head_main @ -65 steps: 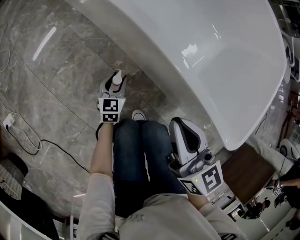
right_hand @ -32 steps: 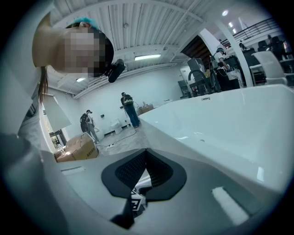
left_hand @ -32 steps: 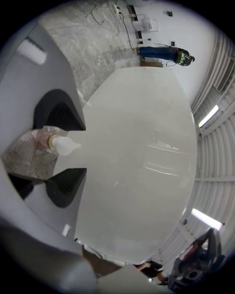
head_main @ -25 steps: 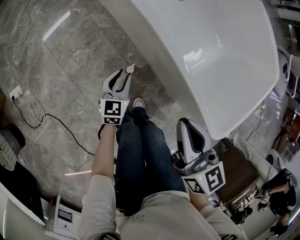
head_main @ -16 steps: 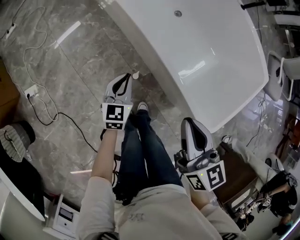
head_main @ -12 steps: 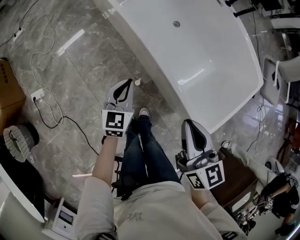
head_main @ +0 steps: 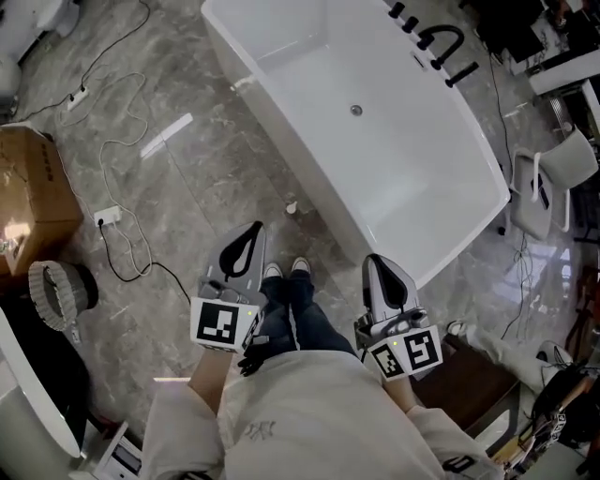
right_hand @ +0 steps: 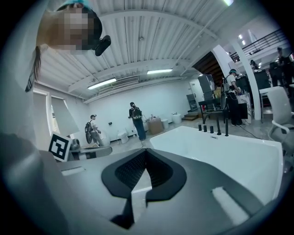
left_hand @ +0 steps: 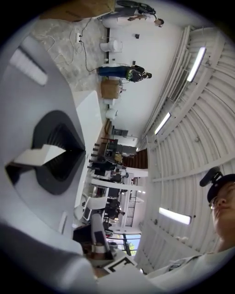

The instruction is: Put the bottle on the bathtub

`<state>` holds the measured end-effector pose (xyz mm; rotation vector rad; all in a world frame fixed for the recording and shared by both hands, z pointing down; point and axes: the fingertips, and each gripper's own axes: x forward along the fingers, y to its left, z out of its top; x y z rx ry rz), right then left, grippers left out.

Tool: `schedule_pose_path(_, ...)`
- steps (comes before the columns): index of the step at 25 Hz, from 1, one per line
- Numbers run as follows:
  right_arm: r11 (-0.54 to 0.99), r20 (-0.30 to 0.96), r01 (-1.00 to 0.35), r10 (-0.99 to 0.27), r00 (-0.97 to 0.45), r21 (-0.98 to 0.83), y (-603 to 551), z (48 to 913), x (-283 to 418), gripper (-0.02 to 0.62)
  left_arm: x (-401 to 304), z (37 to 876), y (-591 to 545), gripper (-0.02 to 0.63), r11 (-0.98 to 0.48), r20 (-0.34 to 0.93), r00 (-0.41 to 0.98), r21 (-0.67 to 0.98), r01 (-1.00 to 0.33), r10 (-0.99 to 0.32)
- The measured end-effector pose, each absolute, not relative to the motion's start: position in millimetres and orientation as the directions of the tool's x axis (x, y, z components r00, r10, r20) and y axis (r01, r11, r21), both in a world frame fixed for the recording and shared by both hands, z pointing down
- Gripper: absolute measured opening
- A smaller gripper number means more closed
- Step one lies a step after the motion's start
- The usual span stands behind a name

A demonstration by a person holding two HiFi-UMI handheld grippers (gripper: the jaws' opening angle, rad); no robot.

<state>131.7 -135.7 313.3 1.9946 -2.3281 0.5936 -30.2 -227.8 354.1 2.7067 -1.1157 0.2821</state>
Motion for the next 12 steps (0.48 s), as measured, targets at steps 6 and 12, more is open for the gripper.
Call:
schedule_pose_path(6, 0.15, 0.244, -0.949, -0.944, -0.221, -0.279, -120.5, 282.9, 108.8, -0.002, -74.7, 289.1, -192.0, 0.049, -0.614, 0.228, 0.626, 0.129, -0.779, -0.746)
schedule_pose_path(12, 0.169, 0.231, -0.947, -0.944, -0.235, -0.272, -102.8, 257.0, 96.5, -0.002, -105.3, 234.4, -171.9, 0.049, -0.545, 0.156, 0.554, 0.097, -0.832, -0.818)
